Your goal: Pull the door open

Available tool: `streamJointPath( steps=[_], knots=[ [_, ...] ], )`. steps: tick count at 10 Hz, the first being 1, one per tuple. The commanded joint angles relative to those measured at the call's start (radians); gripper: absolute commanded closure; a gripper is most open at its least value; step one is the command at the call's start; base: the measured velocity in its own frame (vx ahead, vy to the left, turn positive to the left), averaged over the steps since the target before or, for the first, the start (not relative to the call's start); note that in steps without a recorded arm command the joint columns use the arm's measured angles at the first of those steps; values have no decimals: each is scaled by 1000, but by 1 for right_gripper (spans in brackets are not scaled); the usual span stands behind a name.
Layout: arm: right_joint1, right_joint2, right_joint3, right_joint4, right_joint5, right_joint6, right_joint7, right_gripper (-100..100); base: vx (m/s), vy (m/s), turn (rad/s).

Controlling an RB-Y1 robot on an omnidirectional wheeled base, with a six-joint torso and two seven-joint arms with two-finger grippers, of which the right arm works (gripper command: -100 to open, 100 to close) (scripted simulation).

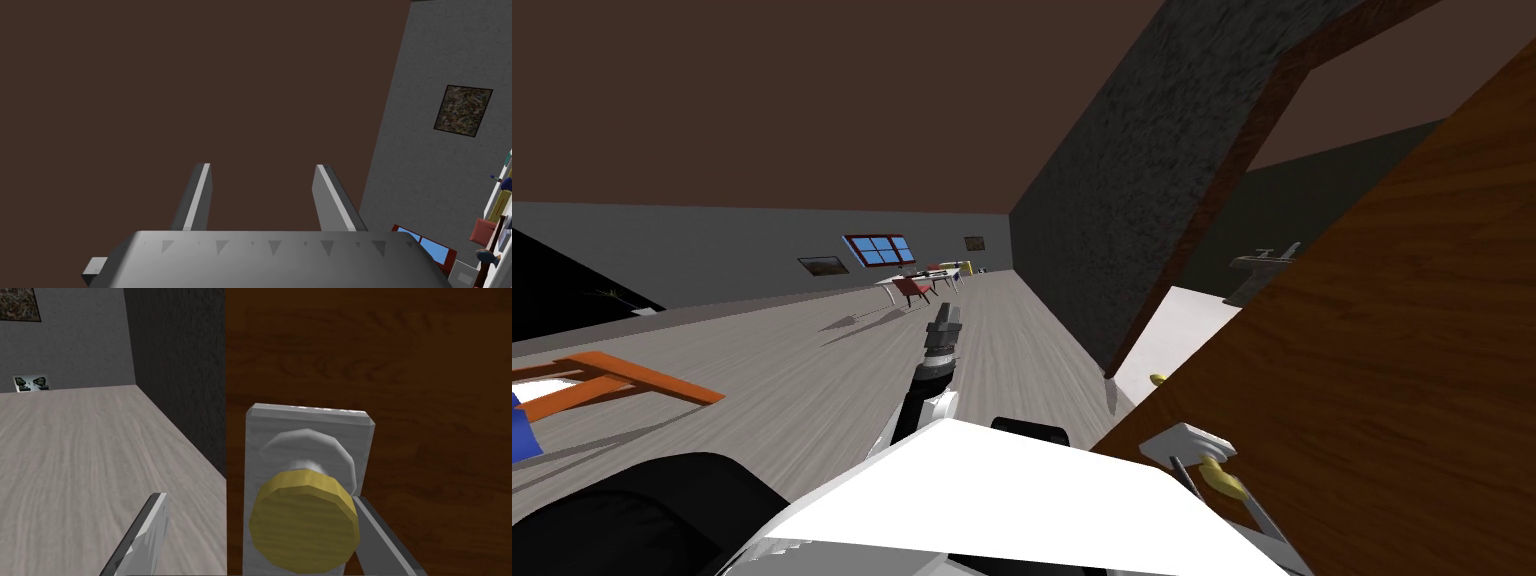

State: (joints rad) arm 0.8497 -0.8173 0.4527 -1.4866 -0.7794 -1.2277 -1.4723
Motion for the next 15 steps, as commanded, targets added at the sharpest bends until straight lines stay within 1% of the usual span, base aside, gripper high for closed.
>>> streamJointPath(
  steps=[1,6,7,9,13,15],
  knots=[
    [-7,15,34,-22,22,17,4,100,-3,-17,7],
    [-7,15,34,-22,22,17,4,100,-1,2,0],
    [13,-3,17,28,11,-35,-17,100,-64,-63,-60],
    [26,-8,32,54,22,-70,-35,100,-89,-65,-67],
    [57,-19,66,115,45,-151,-75,100,-78,-32,-47],
    [71,-23,81,141,55,-186,-93,100,-77,-26,-38]
  ],
)
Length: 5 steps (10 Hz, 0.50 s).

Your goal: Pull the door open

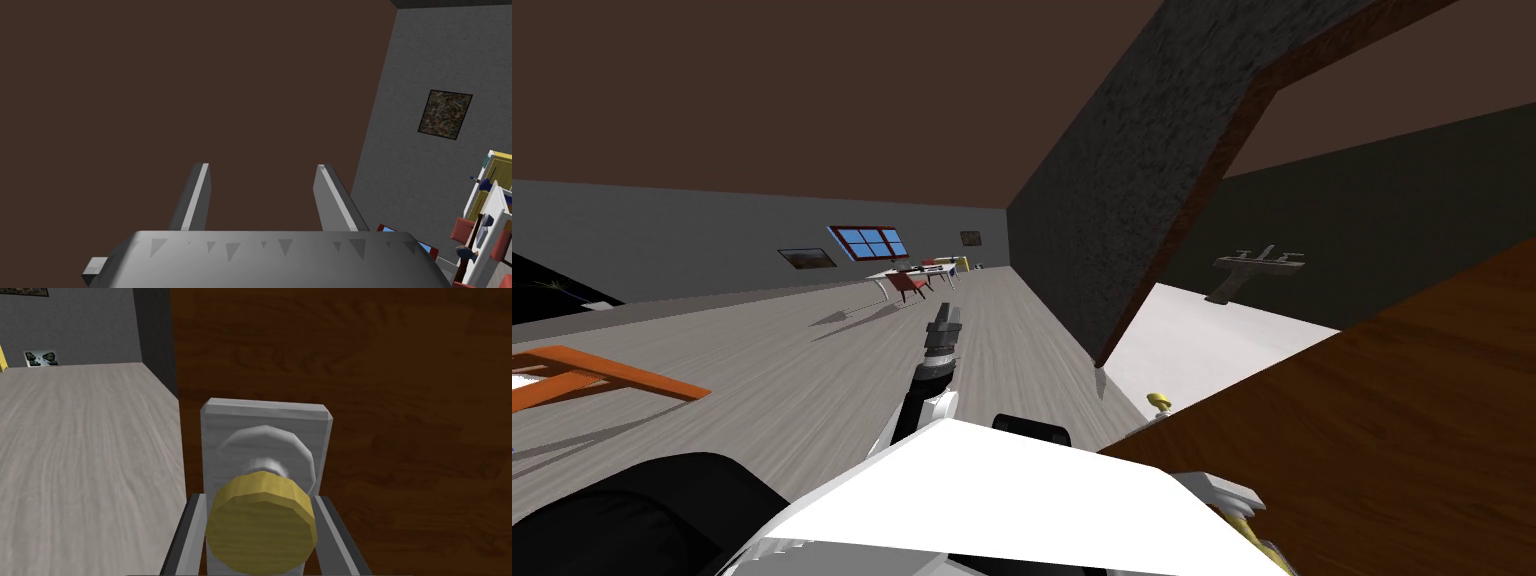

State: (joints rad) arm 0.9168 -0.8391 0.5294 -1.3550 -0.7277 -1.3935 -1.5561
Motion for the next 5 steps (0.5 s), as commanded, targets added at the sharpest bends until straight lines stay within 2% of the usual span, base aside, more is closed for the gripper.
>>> streamJointPath(
  steps=[1,3,4,5],
  knots=[
    [9,-4,10,21,8,-35,-17,100,-63,-17,-42],
    [18,-7,20,38,14,-58,-29,100,-43,-15,-31],
    [18,-7,19,28,12,-38,-23,100,-18,-5,-3],
    [-5,-4,20,44,24,-42,-39,100,93,50,30]
  ],
)
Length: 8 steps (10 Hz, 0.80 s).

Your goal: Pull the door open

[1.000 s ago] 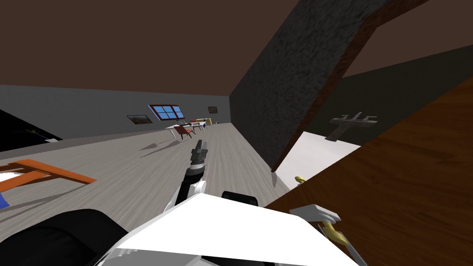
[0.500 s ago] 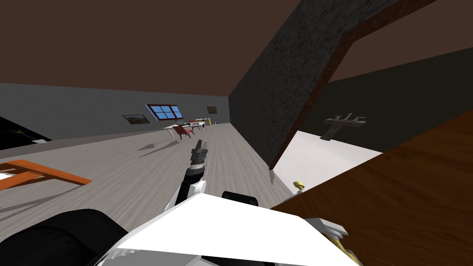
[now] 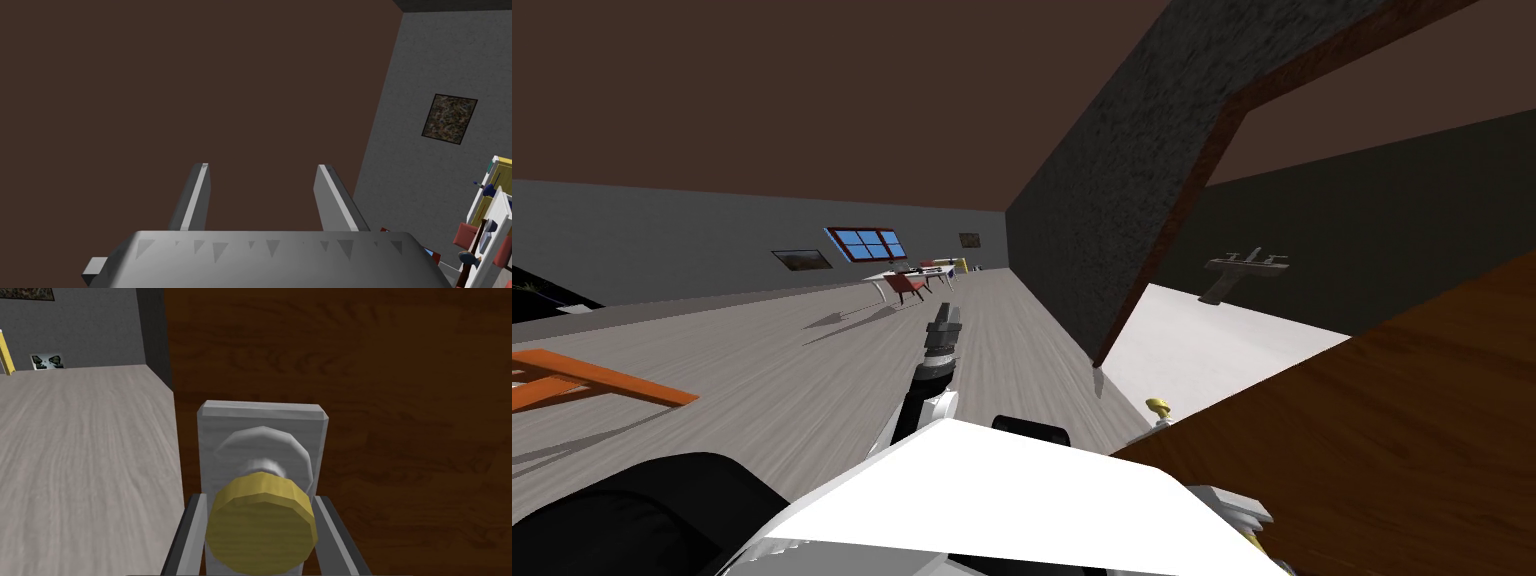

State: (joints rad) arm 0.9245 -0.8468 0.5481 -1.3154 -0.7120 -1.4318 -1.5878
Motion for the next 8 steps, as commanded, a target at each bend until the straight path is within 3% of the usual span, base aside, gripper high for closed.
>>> streamJointPath(
  steps=[1,6,8],
  knots=[
    [-22,5,1,11,13,-5,-13,100,137,71,33],
    [-91,12,-3,60,49,-18,-62,100,143,75,36],
    [-98,13,-3,65,52,-20,-67,100,65,27,12]
  ],
)
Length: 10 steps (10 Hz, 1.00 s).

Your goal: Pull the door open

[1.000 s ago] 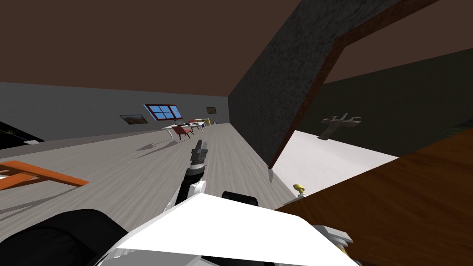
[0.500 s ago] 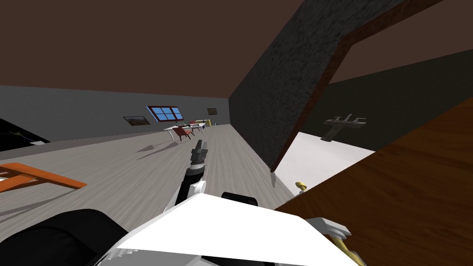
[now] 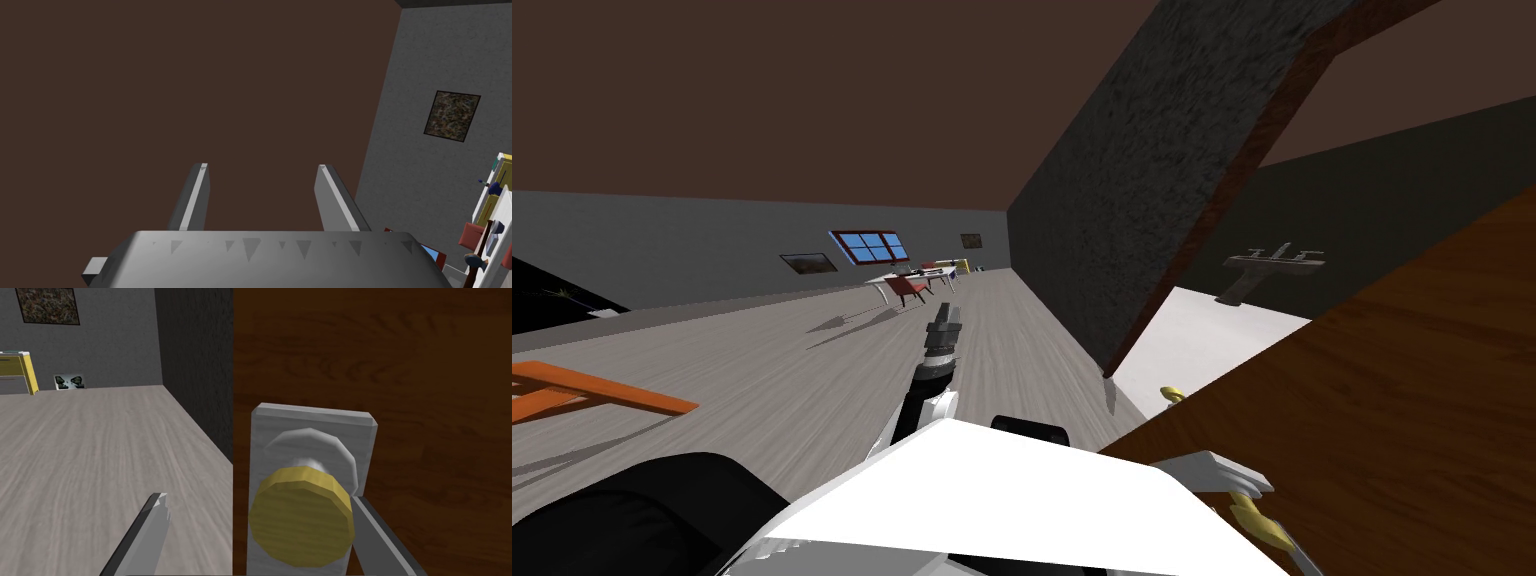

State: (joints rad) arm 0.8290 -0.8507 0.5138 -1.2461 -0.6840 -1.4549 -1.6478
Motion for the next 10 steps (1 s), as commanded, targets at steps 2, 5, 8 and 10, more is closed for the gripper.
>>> streamJointPath(
  steps=[2,5,8,10],
  knots=[
    [-3,17,31,-4,24,3,-7,100,-7,-2,6],
    [-3,17,31,-4,24,3,-7,100,-10,7,-9],
    [-3,17,31,-4,24,3,-7,100,-4,3,-1],
    [-24,10,-36,7,65,23,-51,100,-29,-23,-198]
  ],
)
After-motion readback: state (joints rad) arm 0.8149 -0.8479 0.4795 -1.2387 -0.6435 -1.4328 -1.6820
